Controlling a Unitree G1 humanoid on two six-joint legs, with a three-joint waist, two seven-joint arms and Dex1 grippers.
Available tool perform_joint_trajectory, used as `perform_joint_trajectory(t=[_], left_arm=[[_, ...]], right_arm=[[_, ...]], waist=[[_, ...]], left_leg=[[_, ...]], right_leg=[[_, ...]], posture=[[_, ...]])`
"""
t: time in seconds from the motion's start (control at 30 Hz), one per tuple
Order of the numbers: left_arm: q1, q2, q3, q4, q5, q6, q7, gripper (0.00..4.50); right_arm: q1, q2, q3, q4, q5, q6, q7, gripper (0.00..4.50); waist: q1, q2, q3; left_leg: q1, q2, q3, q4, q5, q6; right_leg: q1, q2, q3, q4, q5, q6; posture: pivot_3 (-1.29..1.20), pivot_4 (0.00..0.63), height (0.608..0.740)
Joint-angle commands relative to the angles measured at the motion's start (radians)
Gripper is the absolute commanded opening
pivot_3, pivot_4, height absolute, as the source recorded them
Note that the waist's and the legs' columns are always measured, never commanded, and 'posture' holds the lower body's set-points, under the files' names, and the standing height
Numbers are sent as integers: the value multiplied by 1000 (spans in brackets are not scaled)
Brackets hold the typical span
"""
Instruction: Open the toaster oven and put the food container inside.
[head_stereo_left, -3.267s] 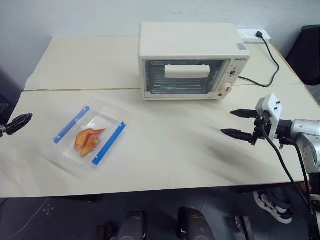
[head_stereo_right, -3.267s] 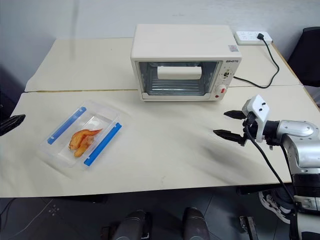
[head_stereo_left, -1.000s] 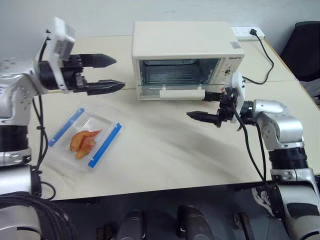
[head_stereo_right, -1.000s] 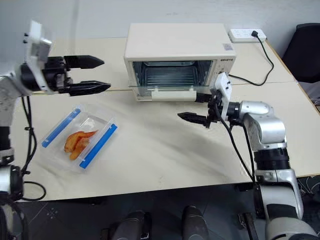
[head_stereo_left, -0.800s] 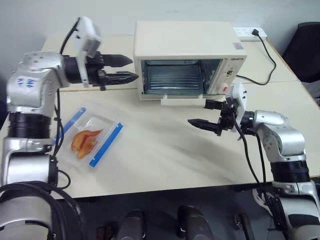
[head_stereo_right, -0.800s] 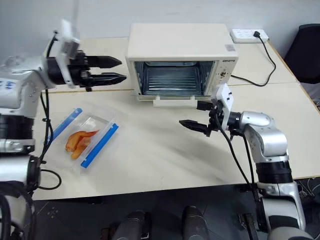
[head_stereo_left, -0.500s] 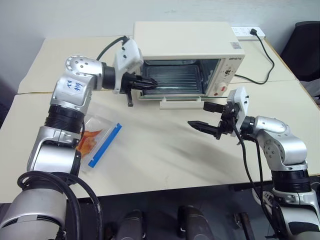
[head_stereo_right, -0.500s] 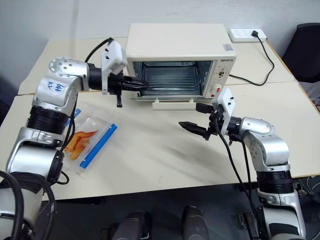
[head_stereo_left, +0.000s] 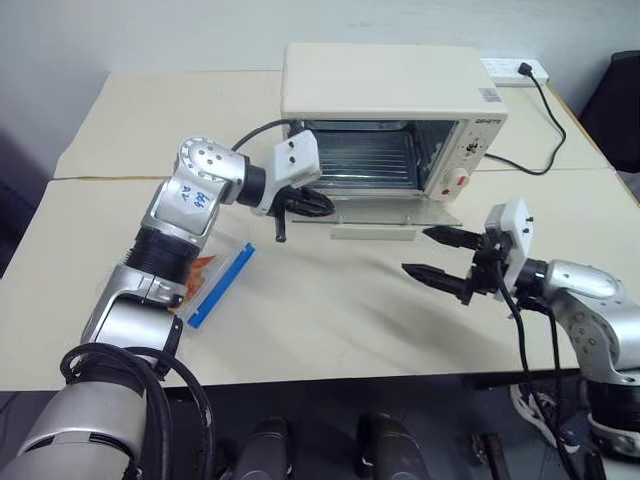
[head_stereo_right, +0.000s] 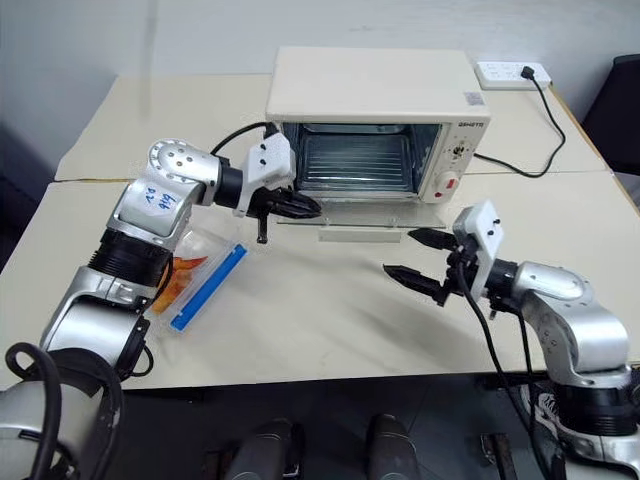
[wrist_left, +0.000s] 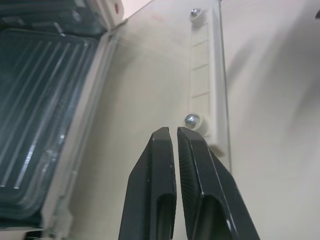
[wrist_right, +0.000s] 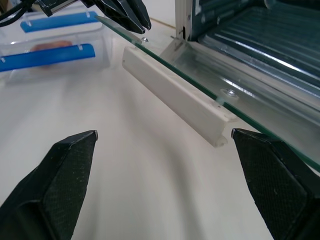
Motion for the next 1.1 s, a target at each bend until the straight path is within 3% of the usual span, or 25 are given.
perform_joint_trajectory(t=[0.03, 0.17, 0.33, 0.5, 0.63, 0.83, 0.97, 1.1], left_arm=[[43, 9, -27, -143, 6, 83, -7, 274], [99, 16, -79, -244, 53, 172, 35, 274], [130, -33, -108, -225, 103, 165, 125, 274], [123, -63, -22, -303, 43, 260, 164, 274], [129, -11, 136, -488, -58, 521, 192, 274], [260, 151, 418, -860, -159, 975, 290, 274], [401, 188, 663, -1061, -206, 1202, 353, 1089], [596, 97, 946, -1208, -183, 1211, 526, 2268]], right_arm=[[50, -75, -126, -103, 85, 37, 28, 4500], [40, -115, -194, -139, 152, 80, -3, 4500], [-14, -115, -217, -193, 256, 133, -70, 4500], [-16, -142, -191, -219, 287, 153, -69, 4500], [-55, -192, -167, -173, 283, 152, -19, 4500], [-147, -245, -86, -85, 273, 128, 92, 4500], [-226, -245, -2, -8, 220, 81, 161, 4500], [-345, -228, 78, 91, 180, 42, 243, 4500]], waist=[[5, 0, 0], [5, 0, 0], [6, 0, 0], [9, 0, 0], [6, -1, 0], [-13, -1, 0], [-12, -1, 1], [-8, -1, 1]], left_leg=[[0, 0, 0, 0, 0, 0], [1, 0, 0, 1, 0, 0], [2, 0, -1, 1, 0, 0], [1, 0, -2, 1, 0, 0], [0, 0, -2, 1, 0, 0], [2, 1, -6, -1, 0, 0], [2, 1, -12, 0, 0, 0], [2, 2, -14, 1, 0, 0]], right_leg=[[0, 0, 0, 0, 0, 0], [2, 0, 0, 0, 0, 0], [2, 0, 0, 0, 0, 0], [2, 0, -1, 0, 0, 0], [2, 0, 0, 0, 0, 0], [2, 0, 0, 0, 0, 0], [3, 0, 0, 0, 0, 0], [4, -1, 0, -1, 0, 0]], posture=[[0, 150, 740], [0, 150, 740], [0, 150, 740], [0, 150, 740], [0, 150, 740], [0, 150, 740], [0, 150, 740], [0, 150, 740]])
